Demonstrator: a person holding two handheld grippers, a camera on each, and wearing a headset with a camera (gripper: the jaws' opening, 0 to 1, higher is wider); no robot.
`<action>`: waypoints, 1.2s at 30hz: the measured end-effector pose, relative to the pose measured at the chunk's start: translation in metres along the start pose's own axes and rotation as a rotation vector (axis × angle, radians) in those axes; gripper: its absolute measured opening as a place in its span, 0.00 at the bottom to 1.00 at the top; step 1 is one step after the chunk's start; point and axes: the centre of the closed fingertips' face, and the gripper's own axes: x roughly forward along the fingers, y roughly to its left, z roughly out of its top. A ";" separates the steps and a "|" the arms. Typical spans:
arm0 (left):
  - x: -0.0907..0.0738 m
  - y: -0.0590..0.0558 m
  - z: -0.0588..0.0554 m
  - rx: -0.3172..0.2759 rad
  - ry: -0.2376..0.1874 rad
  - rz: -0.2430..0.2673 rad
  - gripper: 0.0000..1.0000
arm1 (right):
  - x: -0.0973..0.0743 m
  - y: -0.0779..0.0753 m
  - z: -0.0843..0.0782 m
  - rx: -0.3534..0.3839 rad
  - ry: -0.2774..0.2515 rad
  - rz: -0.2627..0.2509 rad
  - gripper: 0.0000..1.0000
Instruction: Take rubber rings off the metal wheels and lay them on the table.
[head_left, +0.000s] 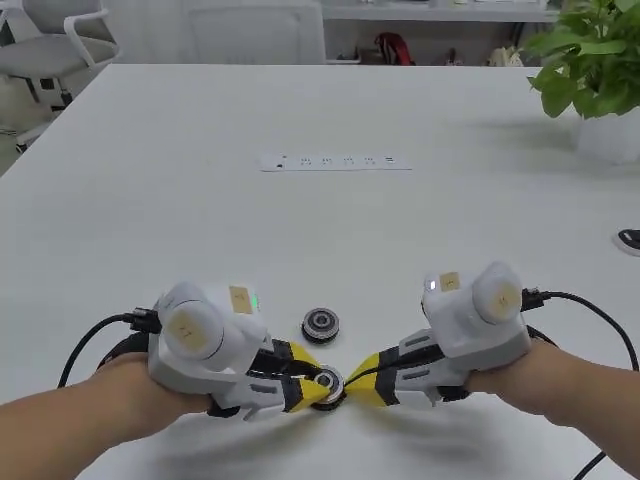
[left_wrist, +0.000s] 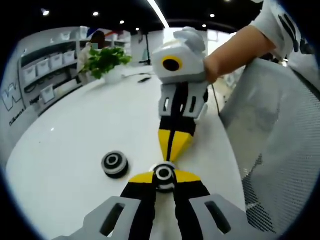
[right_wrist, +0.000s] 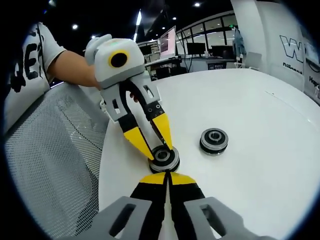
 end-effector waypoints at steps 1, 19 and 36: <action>0.000 0.000 0.000 0.003 0.001 0.001 0.13 | 0.000 0.000 0.000 0.012 -0.003 0.001 0.00; 0.001 -0.001 0.000 -0.003 0.001 0.012 0.13 | -0.007 -0.005 0.008 0.161 -0.068 -0.004 0.00; 0.002 -0.001 0.000 0.007 0.006 0.023 0.12 | -0.007 -0.003 0.012 0.203 -0.074 0.002 0.00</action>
